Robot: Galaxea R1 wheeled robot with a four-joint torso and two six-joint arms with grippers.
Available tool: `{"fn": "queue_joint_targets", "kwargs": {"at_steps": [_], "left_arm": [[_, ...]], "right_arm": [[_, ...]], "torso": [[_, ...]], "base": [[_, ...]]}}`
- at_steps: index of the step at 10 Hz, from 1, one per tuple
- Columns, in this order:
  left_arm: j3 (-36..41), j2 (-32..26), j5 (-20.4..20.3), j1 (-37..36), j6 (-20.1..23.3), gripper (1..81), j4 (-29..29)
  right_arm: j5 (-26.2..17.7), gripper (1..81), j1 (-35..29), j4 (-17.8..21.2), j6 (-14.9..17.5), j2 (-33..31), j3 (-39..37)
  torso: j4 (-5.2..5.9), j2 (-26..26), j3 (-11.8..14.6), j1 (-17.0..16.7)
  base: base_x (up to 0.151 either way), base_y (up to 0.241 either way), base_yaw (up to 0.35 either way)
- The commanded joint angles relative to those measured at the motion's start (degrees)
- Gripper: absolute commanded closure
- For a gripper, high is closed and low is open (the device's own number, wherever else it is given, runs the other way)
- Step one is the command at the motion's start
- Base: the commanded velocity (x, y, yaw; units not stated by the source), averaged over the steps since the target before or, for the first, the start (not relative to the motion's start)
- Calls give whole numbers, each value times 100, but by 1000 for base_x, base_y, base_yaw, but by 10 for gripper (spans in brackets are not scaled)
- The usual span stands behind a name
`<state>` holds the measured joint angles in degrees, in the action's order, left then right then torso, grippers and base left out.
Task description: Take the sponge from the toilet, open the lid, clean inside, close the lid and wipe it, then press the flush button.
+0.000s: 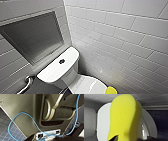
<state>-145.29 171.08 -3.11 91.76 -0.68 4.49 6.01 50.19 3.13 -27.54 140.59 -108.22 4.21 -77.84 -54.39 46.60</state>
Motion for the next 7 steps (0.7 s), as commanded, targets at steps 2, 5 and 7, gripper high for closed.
{"fn": "queue_joint_targets", "kwargs": {"at_steps": [2, 5, 7], "left_arm": [[35, -12, 469, 145, 16, 10, -27], [27, -4, 486, 145, 16, 10, -27], [27, -4, 504, 145, 16, 10, -36]], "right_arm": [[-170, 10, -566, -14, -15, -196, 153], [-118, 10, -592, -23, -15, -117, 135], [-118, 10, -584, -15, -15, -90, 100]], "torso": [[0, 0, 2, 2], [0, -573, 2, 372], [0, -700, 2, 451]], "base": [[0, 0, 0], [0, 0, 0], [0, 0, 0]]}}
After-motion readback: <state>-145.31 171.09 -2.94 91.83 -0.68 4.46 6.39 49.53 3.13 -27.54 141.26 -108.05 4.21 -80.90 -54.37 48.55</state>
